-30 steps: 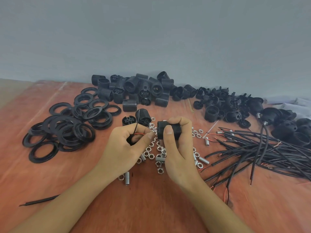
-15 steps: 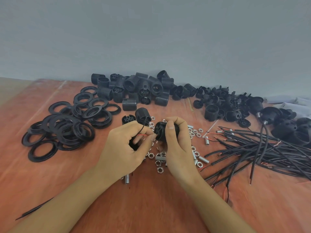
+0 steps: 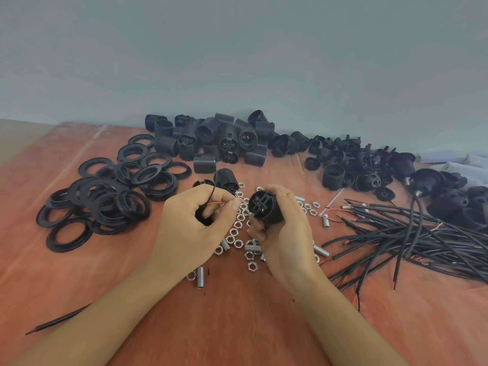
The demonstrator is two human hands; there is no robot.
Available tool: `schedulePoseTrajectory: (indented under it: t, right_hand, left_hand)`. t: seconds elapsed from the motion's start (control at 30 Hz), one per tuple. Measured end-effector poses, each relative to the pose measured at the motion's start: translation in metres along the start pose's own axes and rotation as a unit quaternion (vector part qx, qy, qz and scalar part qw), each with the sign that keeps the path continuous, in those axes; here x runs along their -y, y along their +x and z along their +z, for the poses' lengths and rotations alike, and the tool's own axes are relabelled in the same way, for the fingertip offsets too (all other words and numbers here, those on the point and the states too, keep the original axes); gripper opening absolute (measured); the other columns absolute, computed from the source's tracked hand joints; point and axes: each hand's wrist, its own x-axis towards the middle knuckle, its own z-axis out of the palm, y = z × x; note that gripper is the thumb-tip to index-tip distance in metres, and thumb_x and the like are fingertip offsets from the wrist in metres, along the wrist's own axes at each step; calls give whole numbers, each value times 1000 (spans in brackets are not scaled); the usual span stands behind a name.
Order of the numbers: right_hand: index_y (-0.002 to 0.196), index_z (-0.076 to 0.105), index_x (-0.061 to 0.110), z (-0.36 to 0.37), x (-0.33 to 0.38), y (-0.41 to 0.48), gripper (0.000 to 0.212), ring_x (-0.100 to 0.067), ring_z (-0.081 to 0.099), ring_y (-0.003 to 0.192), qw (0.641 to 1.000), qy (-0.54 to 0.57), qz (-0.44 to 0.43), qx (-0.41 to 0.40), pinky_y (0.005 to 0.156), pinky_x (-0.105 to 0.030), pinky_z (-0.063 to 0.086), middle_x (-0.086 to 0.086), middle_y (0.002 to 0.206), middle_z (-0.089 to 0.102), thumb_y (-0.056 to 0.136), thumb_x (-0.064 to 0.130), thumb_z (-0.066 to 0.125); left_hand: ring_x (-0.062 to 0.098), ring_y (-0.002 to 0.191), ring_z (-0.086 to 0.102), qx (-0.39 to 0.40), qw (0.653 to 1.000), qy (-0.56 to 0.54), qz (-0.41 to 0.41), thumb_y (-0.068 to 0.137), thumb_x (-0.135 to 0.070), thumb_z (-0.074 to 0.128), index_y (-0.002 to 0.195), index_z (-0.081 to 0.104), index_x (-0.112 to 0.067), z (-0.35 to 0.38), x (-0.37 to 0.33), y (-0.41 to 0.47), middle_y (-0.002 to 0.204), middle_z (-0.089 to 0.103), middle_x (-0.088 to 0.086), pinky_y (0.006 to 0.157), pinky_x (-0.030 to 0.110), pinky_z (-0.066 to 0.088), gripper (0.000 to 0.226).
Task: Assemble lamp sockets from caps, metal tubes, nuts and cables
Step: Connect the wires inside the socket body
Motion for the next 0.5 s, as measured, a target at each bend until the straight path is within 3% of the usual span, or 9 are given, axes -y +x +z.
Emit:
schedulePoseTrajectory:
  t: [0.2,0.37,0.5]
  right_hand:
    - [81,65,20,1,-2,-2,34,-12,41,52,999,15,28,32,49,-25,28,2,66,56,103,18,40]
    - [88,61,15,1,-1,-3,28,-12,41,51,999,15,31,37,49,-25,28,1,66,56,104,18,38]
    - [79,68,23,2,-1,-4,37,-12,42,51,999,2,23,49,46,-22,33,0,69,56,104,19,40]
  left_hand:
    - [6,53,50,7,1000,6,12,82,-19,69,77,72,-17,0,-1,-2,51,41,-10,59,9,39,6]
    - [9,54,51,5,1000,8,13,82,-20,69,77,72,-17,1,0,-2,51,40,-11,58,11,41,6]
    - [9,54,52,6,1000,14,14,82,-19,69,76,71,-18,1,1,-1,52,42,-11,59,12,42,6]
